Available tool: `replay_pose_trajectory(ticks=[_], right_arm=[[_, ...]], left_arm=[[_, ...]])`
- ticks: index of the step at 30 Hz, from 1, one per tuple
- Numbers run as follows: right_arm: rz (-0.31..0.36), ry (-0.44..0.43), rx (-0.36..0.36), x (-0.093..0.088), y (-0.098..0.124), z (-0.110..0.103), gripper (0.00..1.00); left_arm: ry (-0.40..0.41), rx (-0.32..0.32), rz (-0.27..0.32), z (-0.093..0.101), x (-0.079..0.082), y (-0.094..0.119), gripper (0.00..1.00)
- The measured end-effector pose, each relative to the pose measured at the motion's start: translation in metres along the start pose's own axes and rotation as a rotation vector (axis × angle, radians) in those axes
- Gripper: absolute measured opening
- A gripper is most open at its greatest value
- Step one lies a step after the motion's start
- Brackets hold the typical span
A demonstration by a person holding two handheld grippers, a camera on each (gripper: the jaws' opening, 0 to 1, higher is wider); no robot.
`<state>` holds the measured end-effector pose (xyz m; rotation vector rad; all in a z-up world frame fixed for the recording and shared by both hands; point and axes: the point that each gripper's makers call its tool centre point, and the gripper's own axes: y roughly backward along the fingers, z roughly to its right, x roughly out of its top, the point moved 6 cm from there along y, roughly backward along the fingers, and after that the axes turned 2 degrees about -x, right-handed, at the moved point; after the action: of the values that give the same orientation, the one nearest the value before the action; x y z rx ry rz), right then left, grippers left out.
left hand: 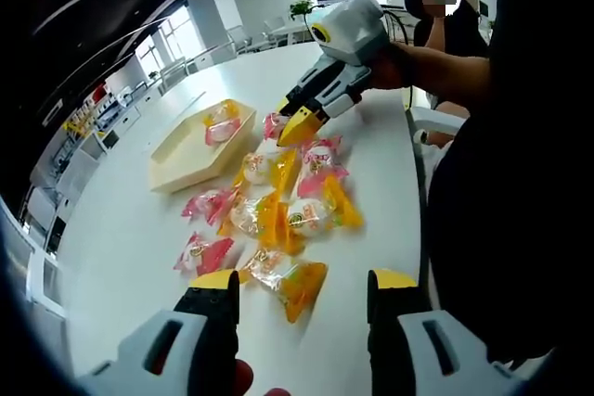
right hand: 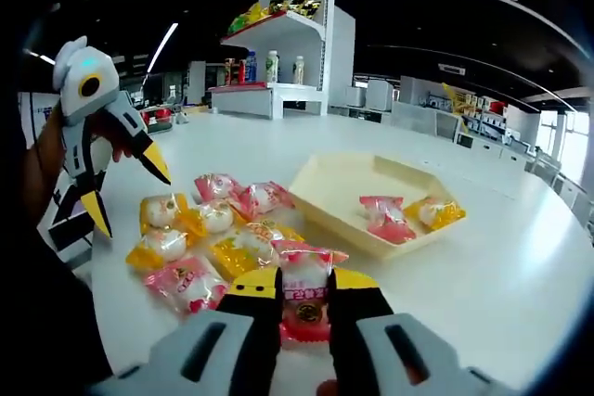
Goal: Pick up the marshmallows scattered on the table and place them into the bowl on the table
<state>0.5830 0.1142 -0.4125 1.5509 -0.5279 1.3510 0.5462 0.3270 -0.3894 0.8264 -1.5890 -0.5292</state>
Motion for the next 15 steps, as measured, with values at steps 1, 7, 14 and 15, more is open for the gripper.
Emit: replay_pose_trajectory(ticks=[1, 7, 14, 15], right_arm=[[0.005, -0.001, -0.002, 0.001, 0.0, 0.0, 0.19], [0.033, -0.006, -0.007, 0.004, 0.002, 0.001, 0.2], [0.075, 0.011, -0.011, 0.012, 0.005, 0.001, 0.19], [0.076, 0.009, -0.01, 0.013, 0.005, 0.001, 0.2]], left_arm=[[0.001, 0.0, 0.002, 0.0, 0.0, 0.0, 0.56], [0.0, -0.004, 0.002, 0.001, 0.0, -0.001, 0.56], [0.001, -0.004, 0.006, 0.001, 0.001, -0.003, 0.56], [0.0, -0.006, 0.007, 0.002, 0.001, -0.003, 0.56]])
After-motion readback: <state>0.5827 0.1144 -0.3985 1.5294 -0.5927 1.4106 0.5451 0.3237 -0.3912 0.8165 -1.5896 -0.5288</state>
